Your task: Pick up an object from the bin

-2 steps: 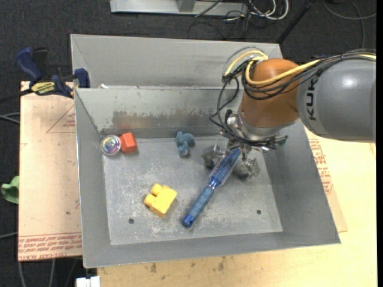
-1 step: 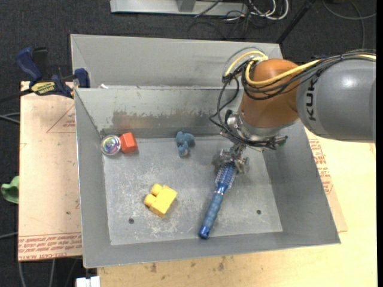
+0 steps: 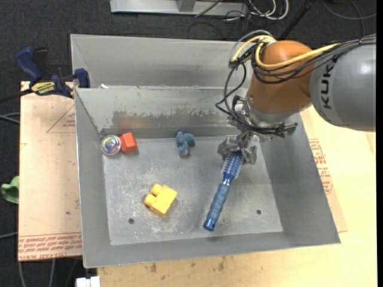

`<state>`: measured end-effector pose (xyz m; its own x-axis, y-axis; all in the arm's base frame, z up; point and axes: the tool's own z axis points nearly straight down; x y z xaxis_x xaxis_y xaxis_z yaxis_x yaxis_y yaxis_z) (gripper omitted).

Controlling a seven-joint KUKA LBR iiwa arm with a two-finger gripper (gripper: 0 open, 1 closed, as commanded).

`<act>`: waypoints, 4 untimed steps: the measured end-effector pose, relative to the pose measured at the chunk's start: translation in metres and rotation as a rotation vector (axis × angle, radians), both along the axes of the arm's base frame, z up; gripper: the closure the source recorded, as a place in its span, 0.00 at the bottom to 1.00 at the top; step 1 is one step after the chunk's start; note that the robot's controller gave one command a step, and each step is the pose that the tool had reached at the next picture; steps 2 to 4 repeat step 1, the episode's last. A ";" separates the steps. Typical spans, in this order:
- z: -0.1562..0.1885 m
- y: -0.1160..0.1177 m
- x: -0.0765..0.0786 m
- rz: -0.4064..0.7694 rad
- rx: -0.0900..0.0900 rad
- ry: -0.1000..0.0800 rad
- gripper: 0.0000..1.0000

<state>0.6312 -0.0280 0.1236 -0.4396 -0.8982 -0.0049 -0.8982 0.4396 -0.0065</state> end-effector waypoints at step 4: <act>0.048 0.001 0.002 -0.004 0.000 0.000 1.00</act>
Offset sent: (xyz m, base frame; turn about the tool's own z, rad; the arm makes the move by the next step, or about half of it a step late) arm 0.0000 0.0001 0.0456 0.0000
